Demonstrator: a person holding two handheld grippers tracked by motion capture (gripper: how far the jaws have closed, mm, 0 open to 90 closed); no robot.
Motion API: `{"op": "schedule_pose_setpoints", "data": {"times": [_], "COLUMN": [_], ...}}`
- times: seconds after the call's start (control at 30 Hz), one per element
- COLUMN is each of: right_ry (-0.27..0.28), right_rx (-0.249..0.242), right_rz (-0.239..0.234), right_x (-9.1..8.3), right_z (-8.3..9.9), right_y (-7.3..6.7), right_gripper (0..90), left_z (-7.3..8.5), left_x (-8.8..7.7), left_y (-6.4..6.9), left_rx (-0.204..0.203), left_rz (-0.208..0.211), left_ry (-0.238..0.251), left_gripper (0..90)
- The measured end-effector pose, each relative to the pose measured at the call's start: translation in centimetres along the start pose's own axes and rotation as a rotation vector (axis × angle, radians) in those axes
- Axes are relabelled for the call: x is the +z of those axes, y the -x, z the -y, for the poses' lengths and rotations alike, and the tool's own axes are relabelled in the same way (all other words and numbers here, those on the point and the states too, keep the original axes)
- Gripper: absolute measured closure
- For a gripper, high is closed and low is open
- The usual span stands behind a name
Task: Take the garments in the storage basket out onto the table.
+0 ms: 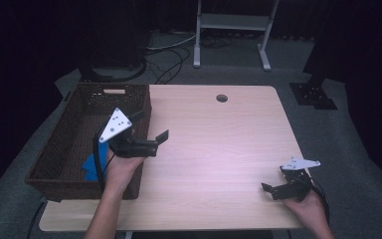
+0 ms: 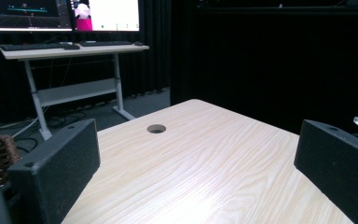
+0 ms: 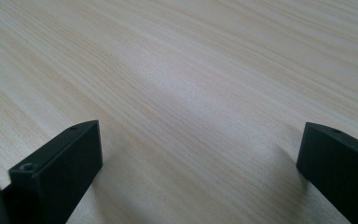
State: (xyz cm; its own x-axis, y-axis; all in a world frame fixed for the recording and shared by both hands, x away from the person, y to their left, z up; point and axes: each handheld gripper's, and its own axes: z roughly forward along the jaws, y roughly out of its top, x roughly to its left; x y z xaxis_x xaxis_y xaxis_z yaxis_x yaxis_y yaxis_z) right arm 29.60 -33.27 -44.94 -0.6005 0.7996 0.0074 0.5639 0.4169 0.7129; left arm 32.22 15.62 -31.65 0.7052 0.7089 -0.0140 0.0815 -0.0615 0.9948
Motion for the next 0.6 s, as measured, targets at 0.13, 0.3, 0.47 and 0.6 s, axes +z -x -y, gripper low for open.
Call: {"op": "schedule_pose_setpoints", "data": {"times": [0.13,0.3,0.47,0.6], "right_ry": [0.0,0.0,0.0,0.0], "right_rx": [-0.001,0.0,0.0,0.0], "right_rz": [0.0,0.0,0.0,0.0], "right_x": [0.0,0.0,0.0,0.0], "right_z": [0.0,0.0,0.0,0.0], "right_y": [0.0,0.0,0.0,0.0], "right_gripper": [0.0,0.0,0.0,0.0], "left_z": [0.09,0.09,0.13,0.15], "left_x": [0.0,-0.1,-0.16,-0.3], "left_y": [-0.31,-0.54,-0.76,-0.98], "left_rx": [-0.002,-0.004,-0.001,-0.001], "left_rz": [-0.001,-0.004,-0.007,-0.011], "left_ry": [0.003,0.002,-0.003,-0.003], "left_gripper": [0.0,0.0,0.0,0.0]}}
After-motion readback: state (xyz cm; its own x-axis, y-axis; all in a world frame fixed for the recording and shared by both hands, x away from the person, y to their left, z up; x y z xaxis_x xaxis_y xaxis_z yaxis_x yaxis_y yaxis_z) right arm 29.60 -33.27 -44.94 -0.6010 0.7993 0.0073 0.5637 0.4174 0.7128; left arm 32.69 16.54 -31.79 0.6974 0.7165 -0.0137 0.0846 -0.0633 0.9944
